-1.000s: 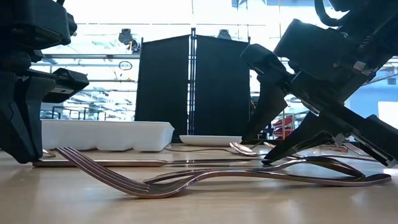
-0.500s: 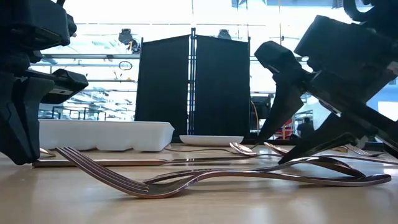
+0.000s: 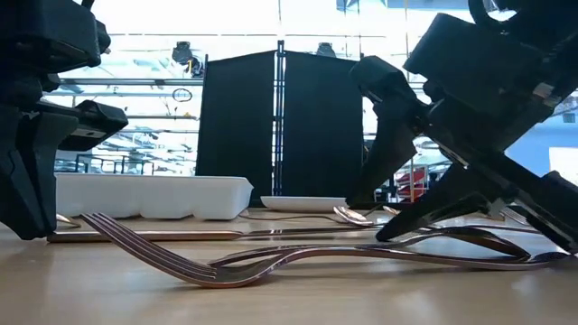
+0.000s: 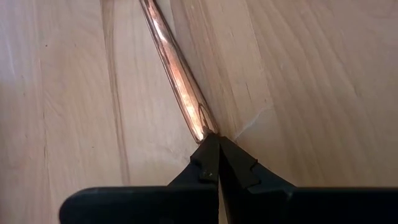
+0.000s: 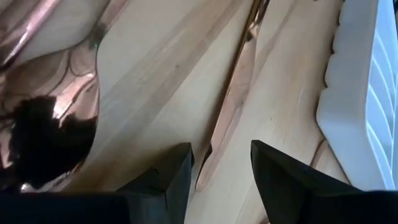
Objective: Sort silverware
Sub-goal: Put the knife on the silverware tray
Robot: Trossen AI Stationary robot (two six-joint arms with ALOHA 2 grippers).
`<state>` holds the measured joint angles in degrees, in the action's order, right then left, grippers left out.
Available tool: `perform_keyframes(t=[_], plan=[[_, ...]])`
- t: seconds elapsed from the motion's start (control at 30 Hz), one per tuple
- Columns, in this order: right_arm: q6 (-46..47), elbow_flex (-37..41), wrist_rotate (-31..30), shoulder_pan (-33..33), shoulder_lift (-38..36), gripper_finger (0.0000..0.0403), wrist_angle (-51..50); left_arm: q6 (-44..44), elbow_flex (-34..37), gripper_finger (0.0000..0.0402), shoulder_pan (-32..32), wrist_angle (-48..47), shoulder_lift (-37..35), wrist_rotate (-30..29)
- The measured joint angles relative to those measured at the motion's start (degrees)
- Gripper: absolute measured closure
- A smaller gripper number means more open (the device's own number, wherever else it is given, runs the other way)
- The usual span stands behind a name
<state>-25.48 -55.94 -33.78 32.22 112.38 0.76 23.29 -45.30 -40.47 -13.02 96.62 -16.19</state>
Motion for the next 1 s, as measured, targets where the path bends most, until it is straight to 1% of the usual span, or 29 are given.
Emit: perform_keyframes(t=[0.13, 0.37, 0.47, 0.73, 1.0], plan=[[0.5, 0.0, -2.3, -0.4, 0.5, 0.0252, -0.3, 0.3, 0.0, 0.0402, 0.0, 0.0, 0.0, 0.6], [6.5, -0.1, -2.1, -0.7, 0.5, 0.0277, -6.8, 0.3, 0.0, 0.0402, 0.0, 0.0, 0.0, 1.3], [8.1, -0.1, -2.4, -0.7, 0.5, 0.0284, -7.6, 0.3, 0.0, 0.0402, 0.0, 0.0, 0.0, 1.3], [13.9, 0.0, -2.1, -2.0, 0.5, 0.0290, -8.9, 0.3, 0.0, 0.0401, 0.0, 0.0, 0.0, 1.4], [17.1, 0.1, -2.1, -2.4, 0.5, 0.0296, -9.0, -0.1, 0.0, 0.0402, 0.0, 0.0, 0.0, 1.4]])
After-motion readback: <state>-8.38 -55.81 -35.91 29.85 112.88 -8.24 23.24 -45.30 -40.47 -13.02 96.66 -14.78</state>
